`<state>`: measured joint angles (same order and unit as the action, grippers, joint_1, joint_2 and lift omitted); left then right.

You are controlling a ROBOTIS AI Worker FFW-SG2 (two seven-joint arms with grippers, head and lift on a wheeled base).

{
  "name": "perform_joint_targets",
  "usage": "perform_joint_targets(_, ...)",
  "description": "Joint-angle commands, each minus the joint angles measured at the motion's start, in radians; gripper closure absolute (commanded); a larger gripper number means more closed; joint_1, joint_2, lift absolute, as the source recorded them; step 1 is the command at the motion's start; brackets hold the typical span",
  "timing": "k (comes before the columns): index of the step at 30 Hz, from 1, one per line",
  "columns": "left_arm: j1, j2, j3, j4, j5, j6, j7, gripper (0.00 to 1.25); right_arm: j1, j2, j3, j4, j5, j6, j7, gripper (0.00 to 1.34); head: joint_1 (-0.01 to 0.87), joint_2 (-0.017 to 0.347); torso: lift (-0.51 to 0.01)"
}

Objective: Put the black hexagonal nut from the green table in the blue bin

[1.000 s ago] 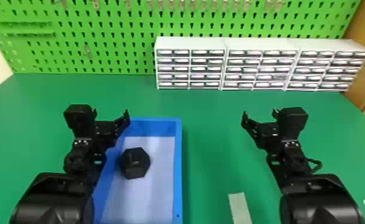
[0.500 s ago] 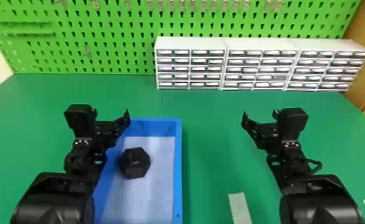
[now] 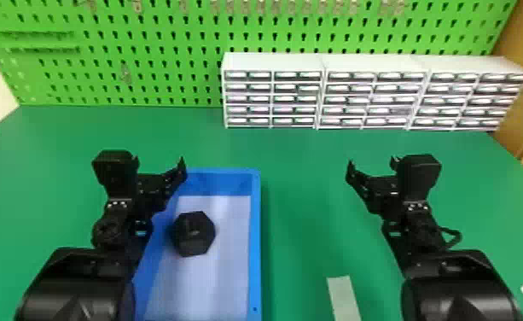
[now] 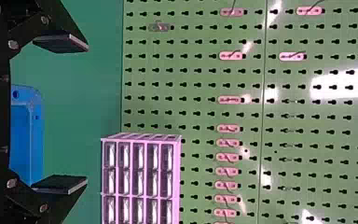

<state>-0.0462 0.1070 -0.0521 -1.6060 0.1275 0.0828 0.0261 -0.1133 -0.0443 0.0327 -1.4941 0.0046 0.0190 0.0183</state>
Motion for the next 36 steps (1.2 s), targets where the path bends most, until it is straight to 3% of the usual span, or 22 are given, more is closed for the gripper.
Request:
perform_joint_targets(1,-0.001,0.0,0.001,0.0,-0.002,0.0,0.0,0.26,0.0,0.0,0.004,0.0,0.0,-0.001,0.0,0.33,0.686,0.051,-0.096)
perform_joint_targets(36,0.003,0.0,0.0,-0.006,0.001,0.002,0.0,0.26,0.0,0.004,-0.008,-0.003,0.003,-0.002,0.0,0.33,0.686,0.051,-0.096)
